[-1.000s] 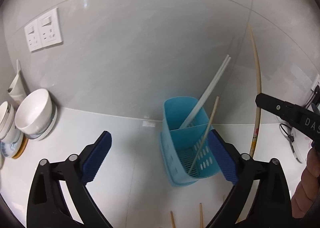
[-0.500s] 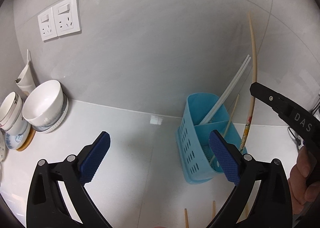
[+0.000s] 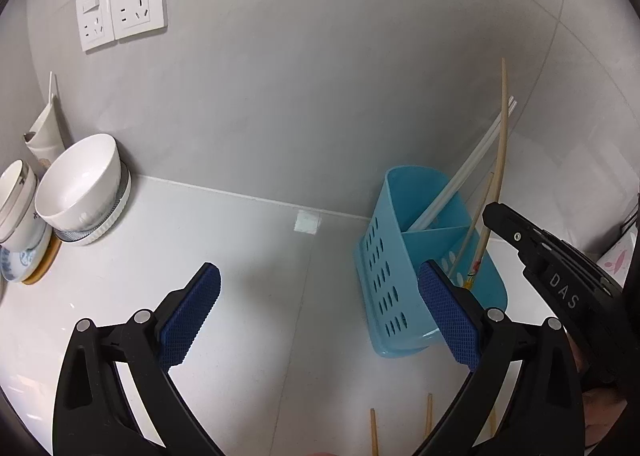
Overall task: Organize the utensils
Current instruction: 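Lower the printed chopstick into the blue holder and open the right tool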
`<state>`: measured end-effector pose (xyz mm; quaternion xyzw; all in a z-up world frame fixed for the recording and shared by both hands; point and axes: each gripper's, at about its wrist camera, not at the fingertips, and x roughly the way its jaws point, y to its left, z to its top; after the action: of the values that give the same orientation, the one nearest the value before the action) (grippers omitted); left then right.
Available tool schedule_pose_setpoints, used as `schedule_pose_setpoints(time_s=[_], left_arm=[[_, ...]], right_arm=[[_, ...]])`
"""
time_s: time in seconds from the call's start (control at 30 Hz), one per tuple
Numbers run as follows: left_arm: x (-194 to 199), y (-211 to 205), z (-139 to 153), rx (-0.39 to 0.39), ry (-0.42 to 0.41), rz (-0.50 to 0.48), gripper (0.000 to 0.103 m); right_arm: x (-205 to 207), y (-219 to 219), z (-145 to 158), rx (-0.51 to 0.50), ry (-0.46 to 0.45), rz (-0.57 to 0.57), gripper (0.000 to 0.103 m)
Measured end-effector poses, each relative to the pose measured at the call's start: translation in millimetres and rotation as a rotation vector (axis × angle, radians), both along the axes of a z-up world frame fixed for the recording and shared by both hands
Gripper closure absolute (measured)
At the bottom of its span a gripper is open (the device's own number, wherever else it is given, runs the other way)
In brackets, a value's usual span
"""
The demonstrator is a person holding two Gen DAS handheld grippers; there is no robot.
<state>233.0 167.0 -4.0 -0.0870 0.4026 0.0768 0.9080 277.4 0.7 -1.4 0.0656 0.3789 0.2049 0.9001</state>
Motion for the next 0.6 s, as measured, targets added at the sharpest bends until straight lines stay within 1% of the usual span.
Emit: schedule_pose_setpoints(time_s=[0.1, 0.23, 0.27, 0.3, 0.4, 0.43, 0.5, 0.53, 0.6], left_arm=[[0.0, 1.3, -1.2, -0.001, 0.002, 0.004, 0.006], [-0.1, 1.3, -1.0, 0.005, 0.000, 0.006, 0.006], [-0.1, 1.4, -0.6, 0.006, -0.002, 0.006, 0.006], [-1.2, -0.5, 1.3, 0.007, -0.002, 0.006, 0.006], [-2.9, -1.3, 3.8, 0.011, -0.008, 0.005, 0.006], [-4.2, -2.3, 5.1, 0.013, -0.010, 0.003, 0.006], [-7.4, -4.0, 7.3, 0.011, -0.011, -0.003, 0.006], [-9.0, -4.9, 8.0, 0.011, -0.010, -0.004, 0.006], [-13.4, -7.1, 10.2, 0.009, -0.012, -0.008, 0.006]], right_arm=[[-0.7, 3.3, -2.3, -0.013, 0.004, 0.004, 0.097], [-2.0, 2.5, 0.3, -0.032, 0.003, 0.007, 0.094], [-3.0, 1.7, 2.1, -0.037, 0.006, 0.010, 0.090], [-3.6, 2.2, 3.9, -0.042, 0.010, 0.010, 0.076], [-13.4, -2.7, 13.3, -0.066, 0.003, 0.008, 0.054], [-18.0, -4.8, 16.4, -0.083, -0.002, 0.006, 0.050], [-26.4, -10.7, 21.4, -0.097, -0.012, 0.009, 0.036], [-29.5, -13.7, 23.1, -0.104, -0.014, 0.008, 0.033], [-39.1, -23.9, 26.6, -0.116, -0.021, -0.011, 0.020]])
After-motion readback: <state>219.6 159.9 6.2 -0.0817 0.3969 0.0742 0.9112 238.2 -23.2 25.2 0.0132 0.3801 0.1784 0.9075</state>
